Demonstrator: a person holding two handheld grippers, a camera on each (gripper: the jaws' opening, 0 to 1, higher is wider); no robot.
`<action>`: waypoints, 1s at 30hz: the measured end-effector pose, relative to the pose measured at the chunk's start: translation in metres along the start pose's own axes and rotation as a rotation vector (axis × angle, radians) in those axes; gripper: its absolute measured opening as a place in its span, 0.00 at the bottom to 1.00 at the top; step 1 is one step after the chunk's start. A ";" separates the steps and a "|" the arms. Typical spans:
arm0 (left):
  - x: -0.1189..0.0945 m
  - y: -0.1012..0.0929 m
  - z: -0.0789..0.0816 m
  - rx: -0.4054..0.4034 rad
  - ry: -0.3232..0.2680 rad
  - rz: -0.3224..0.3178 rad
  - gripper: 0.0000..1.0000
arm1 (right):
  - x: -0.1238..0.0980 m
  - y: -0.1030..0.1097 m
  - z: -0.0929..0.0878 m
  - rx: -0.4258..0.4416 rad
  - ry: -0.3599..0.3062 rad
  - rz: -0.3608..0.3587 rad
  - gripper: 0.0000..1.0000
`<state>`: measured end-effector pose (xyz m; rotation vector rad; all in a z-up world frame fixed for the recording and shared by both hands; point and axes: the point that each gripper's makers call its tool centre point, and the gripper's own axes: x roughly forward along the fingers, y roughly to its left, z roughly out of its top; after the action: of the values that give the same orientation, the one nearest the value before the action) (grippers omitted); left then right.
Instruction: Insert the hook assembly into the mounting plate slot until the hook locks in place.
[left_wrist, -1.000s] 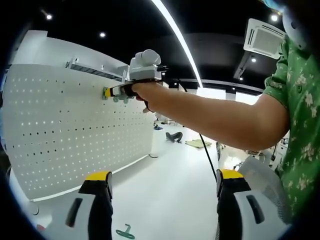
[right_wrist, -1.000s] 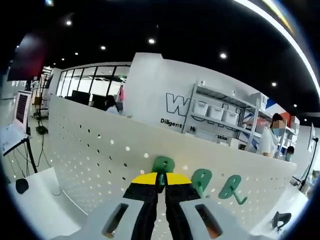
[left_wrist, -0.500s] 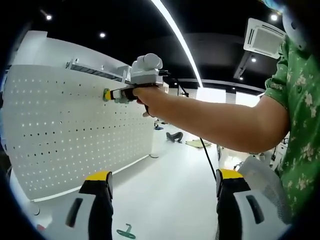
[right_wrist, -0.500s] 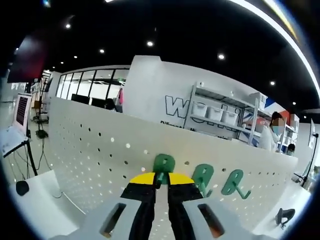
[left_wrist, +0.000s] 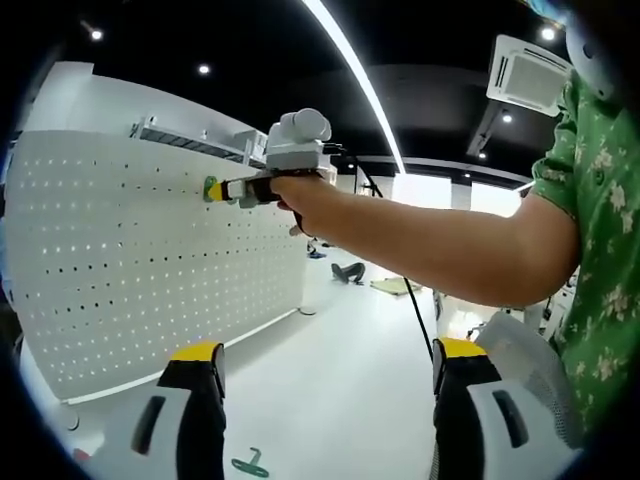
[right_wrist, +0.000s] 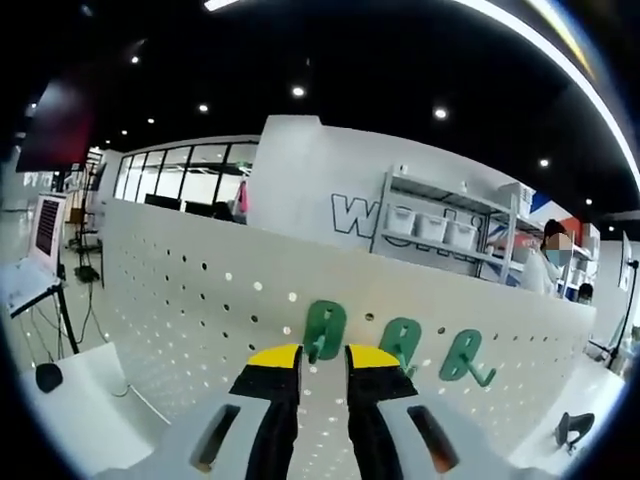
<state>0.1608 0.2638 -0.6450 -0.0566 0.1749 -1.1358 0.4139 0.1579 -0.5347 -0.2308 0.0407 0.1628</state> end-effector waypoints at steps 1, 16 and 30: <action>0.000 0.000 0.000 0.000 -0.001 0.000 0.88 | -0.001 0.000 0.001 0.002 -0.003 0.002 0.19; 0.000 -0.003 0.002 0.005 0.000 0.005 0.88 | -0.008 0.010 -0.003 0.040 -0.024 0.062 0.36; 0.000 -0.008 0.006 0.017 0.001 0.013 0.88 | -0.024 0.028 -0.009 0.074 -0.051 0.159 0.60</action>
<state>0.1548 0.2599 -0.6378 -0.0393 0.1661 -1.1239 0.3856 0.1788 -0.5479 -0.1495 0.0144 0.3251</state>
